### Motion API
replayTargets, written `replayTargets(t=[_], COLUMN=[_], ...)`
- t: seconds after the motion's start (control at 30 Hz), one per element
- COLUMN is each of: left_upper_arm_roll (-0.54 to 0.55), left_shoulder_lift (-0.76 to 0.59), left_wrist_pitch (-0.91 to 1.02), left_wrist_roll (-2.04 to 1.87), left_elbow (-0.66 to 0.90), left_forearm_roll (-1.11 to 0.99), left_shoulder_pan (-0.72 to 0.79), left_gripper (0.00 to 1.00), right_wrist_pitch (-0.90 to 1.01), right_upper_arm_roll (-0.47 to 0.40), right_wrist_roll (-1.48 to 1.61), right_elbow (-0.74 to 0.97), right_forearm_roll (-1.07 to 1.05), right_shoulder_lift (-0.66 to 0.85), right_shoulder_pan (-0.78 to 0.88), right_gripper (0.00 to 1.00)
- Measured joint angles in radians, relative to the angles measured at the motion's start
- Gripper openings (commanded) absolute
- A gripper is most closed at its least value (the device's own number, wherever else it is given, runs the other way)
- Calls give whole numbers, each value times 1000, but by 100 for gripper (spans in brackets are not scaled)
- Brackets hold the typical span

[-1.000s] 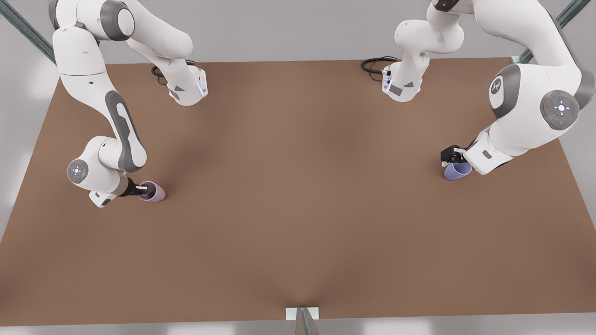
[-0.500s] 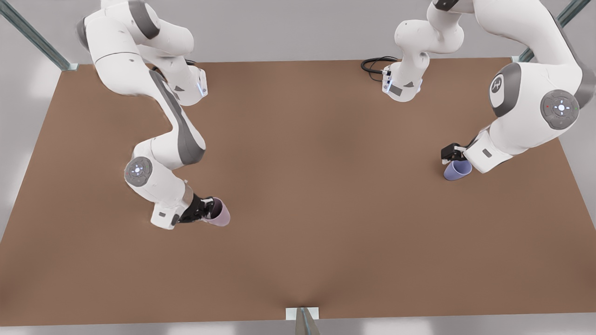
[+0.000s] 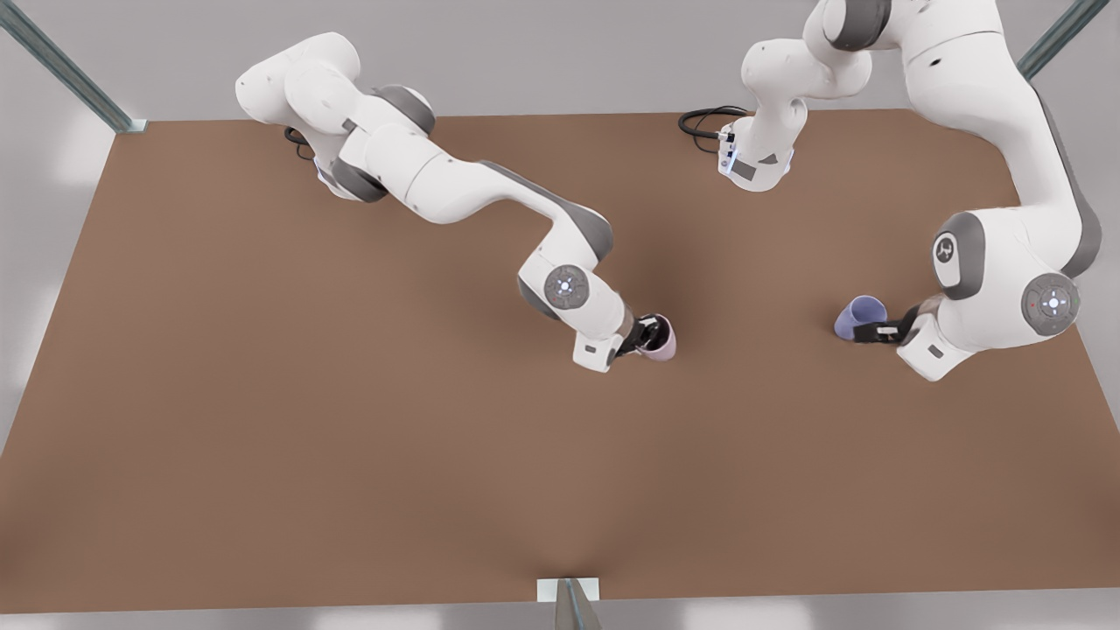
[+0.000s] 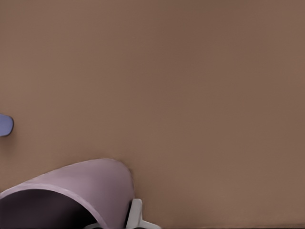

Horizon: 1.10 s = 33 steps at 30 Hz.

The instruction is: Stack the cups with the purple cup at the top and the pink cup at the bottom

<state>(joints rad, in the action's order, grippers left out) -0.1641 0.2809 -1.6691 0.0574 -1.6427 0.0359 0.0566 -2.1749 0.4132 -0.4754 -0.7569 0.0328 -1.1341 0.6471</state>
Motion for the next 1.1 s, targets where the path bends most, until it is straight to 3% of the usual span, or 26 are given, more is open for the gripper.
replayTargets(t=[0.2,0.4,0.43,0.5,0.9,1.07,1.1], left_upper_arm_roll=[-117,-163,-164,-166,-181,-181,-181], left_shoulder_lift=[-48,-57,-68,-82,-33,-19,-18], left_wrist_pitch=[-168,-292,-308,-341,-528,-586,-593], left_wrist_roll=[67,141,152,171,252,273,276], left_elbow=[-252,-415,-438,-478,-584,-603,-604], left_forearm_roll=[-5,-15,-22,-35,-52,-53,-53], left_shoulder_pan=[-57,-54,-54,-53,-72,-73,-73], left_gripper=[100,100,100,100,100,100,74], right_wrist_pitch=[9,21,21,22,-45,12,43], right_upper_arm_roll=[-22,-53,-56,-59,-45,-60,-65], right_wrist_roll=[-106,-180,-190,-211,-294,-311,-311], right_elbow=[-31,-60,-60,-61,-51,-84,-130], right_forearm_roll=[20,61,63,70,67,79,84], right_shoulder_lift=[-34,-57,-59,-61,-47,80,144], right_shoulder_pan=[5,39,45,52,81,53,25], right_gripper=[21,23,29,100,100,100,100])
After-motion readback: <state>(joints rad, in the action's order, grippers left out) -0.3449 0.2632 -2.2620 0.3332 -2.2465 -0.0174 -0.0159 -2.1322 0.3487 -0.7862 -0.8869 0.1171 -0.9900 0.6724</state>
